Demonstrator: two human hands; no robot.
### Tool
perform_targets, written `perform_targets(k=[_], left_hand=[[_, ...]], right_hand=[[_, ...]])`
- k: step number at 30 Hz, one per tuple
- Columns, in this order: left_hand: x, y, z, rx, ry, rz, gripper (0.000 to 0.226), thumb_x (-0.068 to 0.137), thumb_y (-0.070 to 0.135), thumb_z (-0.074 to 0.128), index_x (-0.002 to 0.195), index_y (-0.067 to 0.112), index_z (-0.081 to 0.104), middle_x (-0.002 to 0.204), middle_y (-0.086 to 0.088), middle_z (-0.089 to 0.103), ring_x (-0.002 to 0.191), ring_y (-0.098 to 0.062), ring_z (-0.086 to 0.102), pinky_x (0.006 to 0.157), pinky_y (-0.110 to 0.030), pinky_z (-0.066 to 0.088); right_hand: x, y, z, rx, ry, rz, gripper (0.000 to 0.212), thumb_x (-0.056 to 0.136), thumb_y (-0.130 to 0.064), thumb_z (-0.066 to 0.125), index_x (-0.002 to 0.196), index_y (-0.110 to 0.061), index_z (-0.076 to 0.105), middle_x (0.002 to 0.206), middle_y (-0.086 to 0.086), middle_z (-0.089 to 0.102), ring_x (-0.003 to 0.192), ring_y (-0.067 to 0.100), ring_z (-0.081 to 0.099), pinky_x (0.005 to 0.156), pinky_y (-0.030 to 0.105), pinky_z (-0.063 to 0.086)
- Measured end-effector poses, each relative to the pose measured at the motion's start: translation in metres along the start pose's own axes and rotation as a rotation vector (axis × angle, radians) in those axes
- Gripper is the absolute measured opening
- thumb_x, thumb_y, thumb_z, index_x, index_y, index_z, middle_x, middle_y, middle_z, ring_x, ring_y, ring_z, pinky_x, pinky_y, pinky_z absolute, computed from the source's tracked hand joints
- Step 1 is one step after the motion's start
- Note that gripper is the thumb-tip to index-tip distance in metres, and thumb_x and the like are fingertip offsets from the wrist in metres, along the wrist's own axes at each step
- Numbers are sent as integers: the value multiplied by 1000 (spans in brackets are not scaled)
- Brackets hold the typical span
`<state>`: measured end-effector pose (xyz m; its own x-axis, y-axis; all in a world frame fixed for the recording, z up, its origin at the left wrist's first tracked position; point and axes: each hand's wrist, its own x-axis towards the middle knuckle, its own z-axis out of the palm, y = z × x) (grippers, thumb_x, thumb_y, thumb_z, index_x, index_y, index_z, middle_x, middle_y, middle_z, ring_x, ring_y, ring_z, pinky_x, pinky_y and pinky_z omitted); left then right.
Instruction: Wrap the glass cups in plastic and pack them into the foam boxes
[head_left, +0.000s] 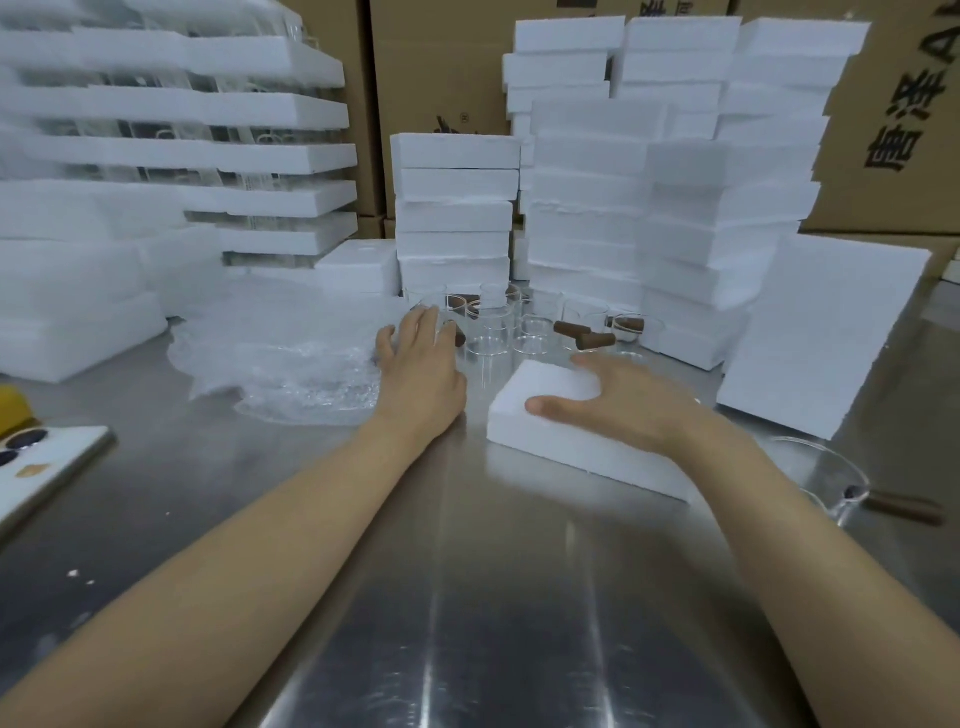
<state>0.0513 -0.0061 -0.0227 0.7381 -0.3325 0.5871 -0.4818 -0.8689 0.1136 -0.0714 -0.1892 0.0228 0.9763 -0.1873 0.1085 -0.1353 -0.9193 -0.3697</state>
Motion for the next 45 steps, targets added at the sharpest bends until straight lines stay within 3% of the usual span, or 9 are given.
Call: perform_targets(k=[7, 12, 16, 21, 26, 29, 32, 41, 45], left_hand=[[1, 9, 1, -285, 101, 165, 43, 82, -1, 53, 123, 9, 58, 128, -7, 53, 128, -26, 37, 98, -32, 22], [2, 16, -14, -1252, 169, -248, 26, 102, 11, 36, 104, 18, 61, 103, -2, 64, 90, -21, 58, 61, -18, 47], [-1, 28, -17, -1520, -247, -308, 51, 99, 51, 26, 125, 19, 55, 107, 11, 67, 89, -5, 67, 75, -23, 51], [-7, 31, -17, -1702, -528, -403, 38, 93, 48, 49, 125, 28, 56, 104, 8, 73, 95, -13, 70, 68, -25, 57], [0, 24, -19, -1549, -433, -497, 20, 95, 23, 51, 111, 30, 58, 99, 3, 73, 81, -15, 72, 62, -27, 55], [2, 20, -25, -1365, -548, -630, 11, 93, 26, 52, 95, 20, 61, 84, -2, 72, 65, -16, 68, 59, -24, 51], [4, 17, -36, -1299, -677, -700, 17, 92, 27, 52, 94, 14, 63, 70, -3, 72, 61, -18, 68, 62, -25, 52], [-4, 39, -39, -1295, -608, -749, 18, 94, 16, 51, 106, 7, 59, 75, -6, 67, 57, -17, 65, 50, -21, 51], [2, 36, -27, -963, -476, -679, 57, 89, 21, 54, 143, 16, 36, 140, -9, 43, 117, -26, 53, 89, -35, 50]], right_hand=[[1, -15, 4, -136, -103, -278, 100, 62, -69, 71, 146, -40, 27, 151, -4, 31, 136, 18, 30, 109, 34, 28], [0, -18, -16, 976, 224, -354, 47, 74, -56, 65, 119, -47, 54, 108, -23, 63, 93, 4, 63, 76, 21, 53], [9, -15, -13, 1580, 126, -31, 35, 92, -55, 46, 111, -31, 63, 105, -8, 73, 96, 11, 69, 81, 33, 56], [8, -17, 1, 1246, 142, 177, 57, 93, -9, 46, 146, -23, 31, 122, 3, 60, 103, 20, 63, 93, 41, 52], [-6, -20, -5, -6, 531, -23, 57, 84, -2, 42, 139, -17, 41, 124, 5, 56, 113, 29, 48, 80, 34, 35], [-11, -15, -19, -472, 377, 233, 40, 86, -21, 52, 125, -13, 51, 129, 11, 48, 123, 36, 38, 105, 49, 25], [-17, -10, -26, -526, 157, 417, 38, 87, -17, 49, 125, -14, 49, 128, 11, 42, 125, 39, 37, 107, 59, 21], [-20, -33, -10, -321, 263, 107, 45, 84, -2, 52, 126, -18, 53, 127, 5, 43, 117, 27, 45, 72, 32, 34], [-21, -43, 0, -81, 259, -76, 48, 79, -2, 58, 123, -19, 56, 134, 1, 40, 118, 24, 45, 75, 33, 41]])
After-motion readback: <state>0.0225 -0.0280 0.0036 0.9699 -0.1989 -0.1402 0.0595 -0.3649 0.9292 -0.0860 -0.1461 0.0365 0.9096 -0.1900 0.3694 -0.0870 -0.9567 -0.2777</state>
